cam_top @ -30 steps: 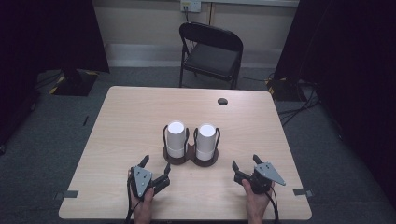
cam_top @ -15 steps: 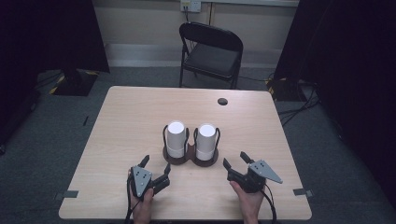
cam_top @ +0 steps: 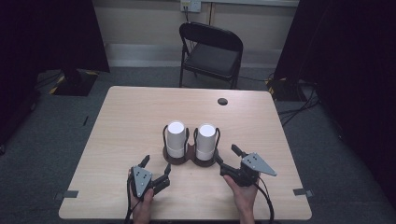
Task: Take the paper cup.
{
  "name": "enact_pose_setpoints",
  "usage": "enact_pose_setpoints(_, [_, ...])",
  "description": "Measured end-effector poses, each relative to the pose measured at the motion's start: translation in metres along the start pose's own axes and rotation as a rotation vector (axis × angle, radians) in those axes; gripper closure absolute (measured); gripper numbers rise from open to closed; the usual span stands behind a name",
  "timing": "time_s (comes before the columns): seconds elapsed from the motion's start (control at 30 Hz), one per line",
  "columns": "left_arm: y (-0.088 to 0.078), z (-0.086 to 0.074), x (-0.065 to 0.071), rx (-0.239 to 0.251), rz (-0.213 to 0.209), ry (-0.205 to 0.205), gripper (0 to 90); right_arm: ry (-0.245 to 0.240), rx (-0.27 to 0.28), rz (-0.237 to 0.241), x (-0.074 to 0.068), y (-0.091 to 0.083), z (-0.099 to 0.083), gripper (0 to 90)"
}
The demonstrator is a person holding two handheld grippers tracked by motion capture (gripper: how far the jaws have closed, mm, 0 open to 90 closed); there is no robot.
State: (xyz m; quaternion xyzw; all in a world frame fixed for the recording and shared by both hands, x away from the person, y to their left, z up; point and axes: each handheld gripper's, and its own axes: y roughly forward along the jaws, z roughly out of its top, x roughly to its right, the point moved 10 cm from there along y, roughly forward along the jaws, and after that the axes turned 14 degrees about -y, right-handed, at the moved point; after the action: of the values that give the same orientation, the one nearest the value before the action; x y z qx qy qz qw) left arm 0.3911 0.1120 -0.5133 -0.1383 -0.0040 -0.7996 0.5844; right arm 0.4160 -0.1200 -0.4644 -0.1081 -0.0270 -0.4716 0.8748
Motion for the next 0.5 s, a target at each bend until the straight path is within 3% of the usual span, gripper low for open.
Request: enact_pose_setpoints(0.5, [-0.001,0.001,0.001,0.012,-0.008,-0.001,19.9,-0.032,0.023,0.037,-0.01,0.019,0.028,24.6])
